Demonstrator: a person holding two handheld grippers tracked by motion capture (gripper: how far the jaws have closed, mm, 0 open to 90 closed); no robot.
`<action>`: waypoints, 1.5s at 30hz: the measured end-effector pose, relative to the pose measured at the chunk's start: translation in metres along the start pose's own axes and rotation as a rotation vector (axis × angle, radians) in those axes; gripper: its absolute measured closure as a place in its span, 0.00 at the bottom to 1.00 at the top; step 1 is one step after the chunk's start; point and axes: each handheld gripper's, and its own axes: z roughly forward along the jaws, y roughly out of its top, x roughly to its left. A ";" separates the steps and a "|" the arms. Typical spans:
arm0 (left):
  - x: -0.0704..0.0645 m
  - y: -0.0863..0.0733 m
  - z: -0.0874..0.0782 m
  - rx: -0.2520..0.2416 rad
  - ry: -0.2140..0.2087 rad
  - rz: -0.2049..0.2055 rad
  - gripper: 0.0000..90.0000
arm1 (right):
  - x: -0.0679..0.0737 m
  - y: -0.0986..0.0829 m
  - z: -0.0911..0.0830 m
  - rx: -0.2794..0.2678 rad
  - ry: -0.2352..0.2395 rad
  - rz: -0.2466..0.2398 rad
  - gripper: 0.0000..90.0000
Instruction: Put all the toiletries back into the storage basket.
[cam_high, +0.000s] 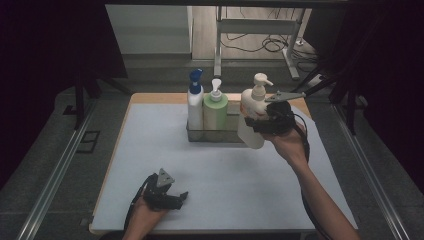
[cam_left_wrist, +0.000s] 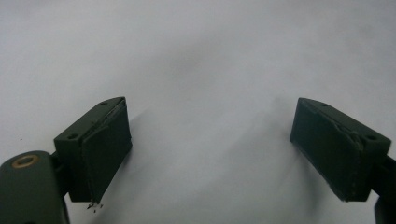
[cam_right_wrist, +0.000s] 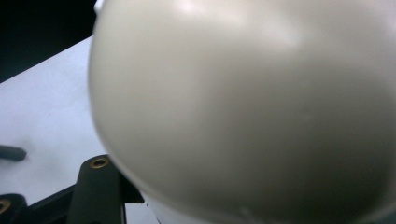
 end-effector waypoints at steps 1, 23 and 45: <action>0.000 0.000 0.000 0.000 0.000 0.000 0.13 | -0.001 0.002 0.002 -0.003 -0.005 0.001 0.41; 0.000 0.000 -0.001 0.004 0.004 0.007 0.14 | -0.021 0.031 0.039 -0.045 -0.080 0.037 0.41; 0.000 0.000 0.000 0.005 0.003 0.009 0.14 | -0.031 0.026 0.085 -0.049 -0.149 0.062 0.41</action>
